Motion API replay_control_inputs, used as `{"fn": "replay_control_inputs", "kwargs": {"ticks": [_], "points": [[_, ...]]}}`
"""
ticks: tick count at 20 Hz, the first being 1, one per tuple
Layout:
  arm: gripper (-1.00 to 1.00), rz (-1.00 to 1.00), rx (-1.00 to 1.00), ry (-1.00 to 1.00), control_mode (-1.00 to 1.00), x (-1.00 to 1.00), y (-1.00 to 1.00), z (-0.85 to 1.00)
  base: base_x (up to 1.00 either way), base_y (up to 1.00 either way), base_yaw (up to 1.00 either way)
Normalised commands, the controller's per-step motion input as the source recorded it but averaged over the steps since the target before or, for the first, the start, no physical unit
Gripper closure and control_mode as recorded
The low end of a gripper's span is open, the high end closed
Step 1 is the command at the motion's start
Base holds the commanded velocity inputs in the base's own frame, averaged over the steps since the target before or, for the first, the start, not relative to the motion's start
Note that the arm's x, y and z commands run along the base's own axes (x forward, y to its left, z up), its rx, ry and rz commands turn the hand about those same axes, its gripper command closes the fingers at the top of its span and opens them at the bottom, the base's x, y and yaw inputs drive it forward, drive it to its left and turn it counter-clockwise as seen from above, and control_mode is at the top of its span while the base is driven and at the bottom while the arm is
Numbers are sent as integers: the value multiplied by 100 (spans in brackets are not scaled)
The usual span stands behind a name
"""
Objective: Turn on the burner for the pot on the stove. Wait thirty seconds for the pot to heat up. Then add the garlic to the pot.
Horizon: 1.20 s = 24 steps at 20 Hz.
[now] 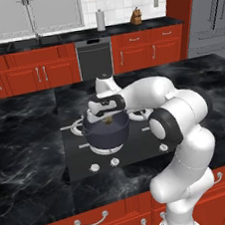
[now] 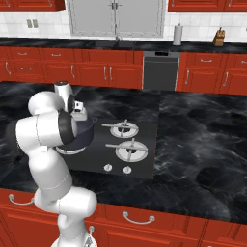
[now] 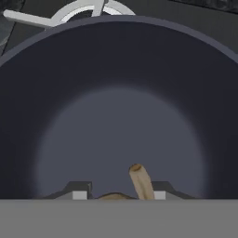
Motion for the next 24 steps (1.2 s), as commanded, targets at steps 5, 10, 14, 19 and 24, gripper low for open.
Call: {"fn": "replay_control_inputs", "kwargs": {"ticks": [5,10,14,19,24], "points": [[-100,0,0,0,-100,11,5,-1,0,0,0],[-100,0,0,0,-100,11,0,0,0,0,0],[-100,0,0,-12,-100,-34,0,30,0,0,0],[-100,1,4,-62,-100,-100,0,97,0,0,0],[-100,1,3,-58,-100,-100,0,100,0,0,0]]}}
